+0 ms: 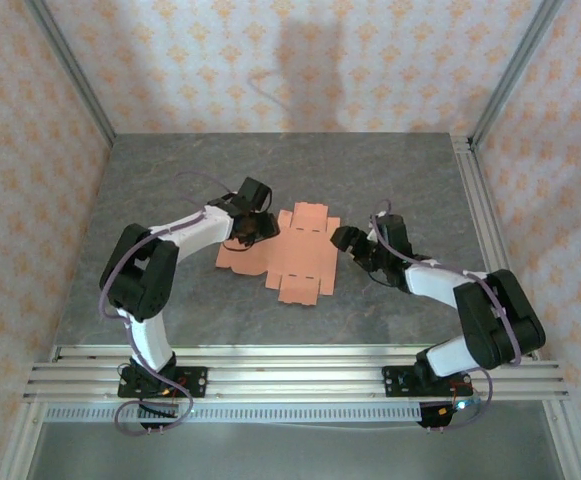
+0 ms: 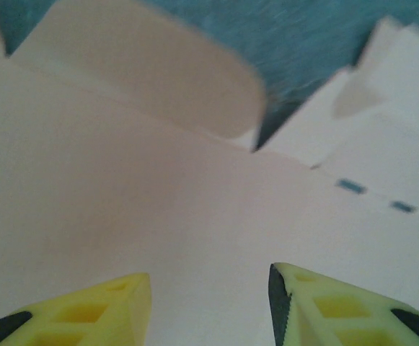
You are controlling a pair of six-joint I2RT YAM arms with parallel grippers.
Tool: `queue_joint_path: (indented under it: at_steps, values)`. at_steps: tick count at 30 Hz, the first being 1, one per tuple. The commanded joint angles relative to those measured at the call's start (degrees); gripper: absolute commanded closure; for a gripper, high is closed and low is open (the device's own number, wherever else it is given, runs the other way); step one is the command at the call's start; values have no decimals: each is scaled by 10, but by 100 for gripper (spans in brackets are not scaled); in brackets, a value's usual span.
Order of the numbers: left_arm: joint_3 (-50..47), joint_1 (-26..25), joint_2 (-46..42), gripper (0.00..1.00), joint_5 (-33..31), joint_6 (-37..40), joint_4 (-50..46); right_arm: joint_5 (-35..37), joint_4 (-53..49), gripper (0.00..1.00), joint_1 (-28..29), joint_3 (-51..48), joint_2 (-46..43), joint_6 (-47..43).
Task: Fold the paper box
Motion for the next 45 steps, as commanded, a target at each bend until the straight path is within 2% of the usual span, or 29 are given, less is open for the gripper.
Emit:
queue_joint_path:
  at_steps: [1, 13, 16, 18, 22, 25, 26, 30, 34, 38, 42, 45]
  values:
    - [-30, 4, -1, 53, -10, 17, -27, 8, 51, 22, 8, -16, 8, 27]
    - [-175, 10, -21, 52, -1, -90, 52, -25, 144, 31, 26, -24, 81, 49]
    - [-188, 9, -32, 52, -10, -99, 50, -37, 177, 41, 28, -23, 110, 58]
    - [-197, 10, -43, 52, -15, -112, 53, -46, 221, 52, 28, -29, 129, 76]
    - [-215, 8, -55, 51, -18, -135, 61, -46, 312, 68, 31, -49, 160, 121]
    - [-224, 8, -57, 51, -14, -142, 70, -38, 319, 75, 36, -54, 165, 124]
    - [-225, 7, -60, 51, -13, -143, 71, -35, 311, 81, 37, -54, 163, 119]
    - [-231, 5, -84, 48, -19, -142, 73, -19, 248, 100, 37, -48, 135, 83]
    - [-211, -5, -128, 35, -44, -115, 38, -16, 127, 100, 37, -20, 95, 1]
    - [-167, -13, -166, 21, -75, -71, -24, -3, -111, 100, 36, 65, 72, -142]
    - [-149, -12, -177, 19, -85, -49, -51, 52, -326, 100, 38, 161, 79, -280]
    - [-150, -12, -172, 20, -61, -46, -33, 89, -412, 100, 37, 207, 83, -347]
